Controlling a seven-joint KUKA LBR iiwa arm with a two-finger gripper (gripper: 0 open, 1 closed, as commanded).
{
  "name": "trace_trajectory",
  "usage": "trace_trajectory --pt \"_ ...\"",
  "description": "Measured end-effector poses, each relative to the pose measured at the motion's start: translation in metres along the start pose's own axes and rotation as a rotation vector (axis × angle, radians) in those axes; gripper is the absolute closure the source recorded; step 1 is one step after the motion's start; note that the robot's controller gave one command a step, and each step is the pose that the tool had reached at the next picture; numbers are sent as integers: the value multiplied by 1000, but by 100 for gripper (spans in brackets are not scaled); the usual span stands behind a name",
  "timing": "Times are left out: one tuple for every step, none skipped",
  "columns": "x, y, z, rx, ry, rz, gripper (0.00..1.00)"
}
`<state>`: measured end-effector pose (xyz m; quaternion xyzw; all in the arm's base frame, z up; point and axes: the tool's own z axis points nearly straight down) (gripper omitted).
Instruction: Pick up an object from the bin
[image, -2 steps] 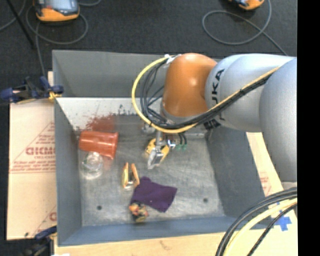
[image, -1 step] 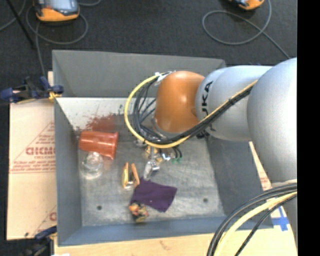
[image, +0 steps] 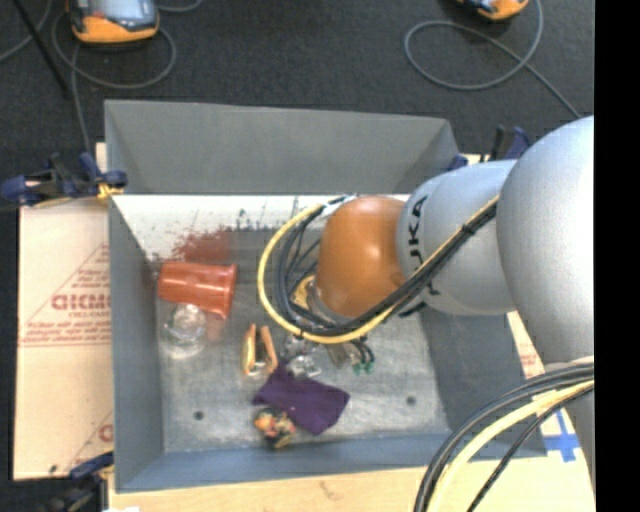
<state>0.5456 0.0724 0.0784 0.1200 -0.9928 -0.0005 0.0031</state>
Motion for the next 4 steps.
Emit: trace_trajectory --pt "0 0 0 0 0 1 100" --pt "-8 -6 -22 2 -6 -90 100" --pt "-10 2 -79 3 -4 -273 100" --pt "-51 -5 -207 3 -11 -349 100"
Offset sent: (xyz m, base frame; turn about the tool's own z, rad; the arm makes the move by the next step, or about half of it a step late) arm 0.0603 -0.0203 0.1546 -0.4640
